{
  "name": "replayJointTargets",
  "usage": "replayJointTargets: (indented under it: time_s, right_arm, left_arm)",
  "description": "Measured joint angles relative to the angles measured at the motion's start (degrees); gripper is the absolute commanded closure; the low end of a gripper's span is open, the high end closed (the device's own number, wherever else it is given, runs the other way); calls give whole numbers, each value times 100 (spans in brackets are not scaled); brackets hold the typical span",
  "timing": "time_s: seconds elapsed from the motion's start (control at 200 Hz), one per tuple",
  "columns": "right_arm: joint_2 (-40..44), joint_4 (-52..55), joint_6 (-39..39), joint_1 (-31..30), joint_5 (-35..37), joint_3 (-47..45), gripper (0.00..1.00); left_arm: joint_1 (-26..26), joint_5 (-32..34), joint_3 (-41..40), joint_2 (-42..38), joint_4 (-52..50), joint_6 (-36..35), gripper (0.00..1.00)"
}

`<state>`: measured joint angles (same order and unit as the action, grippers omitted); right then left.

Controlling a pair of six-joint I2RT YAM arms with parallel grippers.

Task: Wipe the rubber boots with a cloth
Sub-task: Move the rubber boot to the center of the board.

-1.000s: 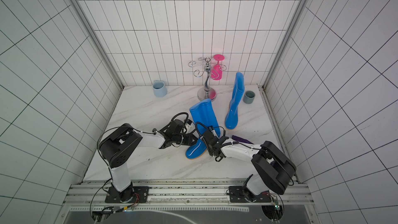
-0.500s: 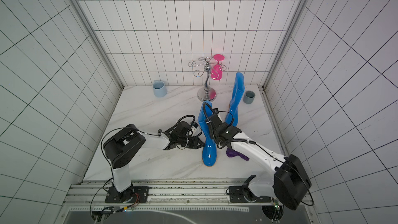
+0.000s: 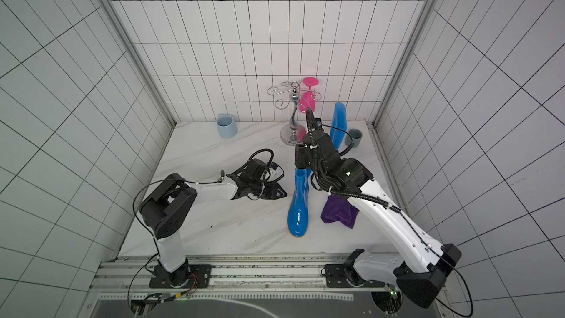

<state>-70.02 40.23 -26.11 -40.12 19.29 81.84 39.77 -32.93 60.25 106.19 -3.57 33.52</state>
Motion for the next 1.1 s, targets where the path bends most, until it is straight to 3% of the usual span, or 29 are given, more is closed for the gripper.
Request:
replayJointTargets:
  time_s: [0.29,0.825,1.099]
  right_arm:
    - [-155,621,-564,2,-188,264,40]
    - [-872,1182,-1255,2,-487,791,42]
    - [-1349,1370,-1434,2,-479,944,49]
  left_arm:
    - [-184,-149,271,-188,-35,-11,73]
    - [-791,-667,-302,-208,426,61,73]
    - [-850,-894,-448,-208,804,201,73]
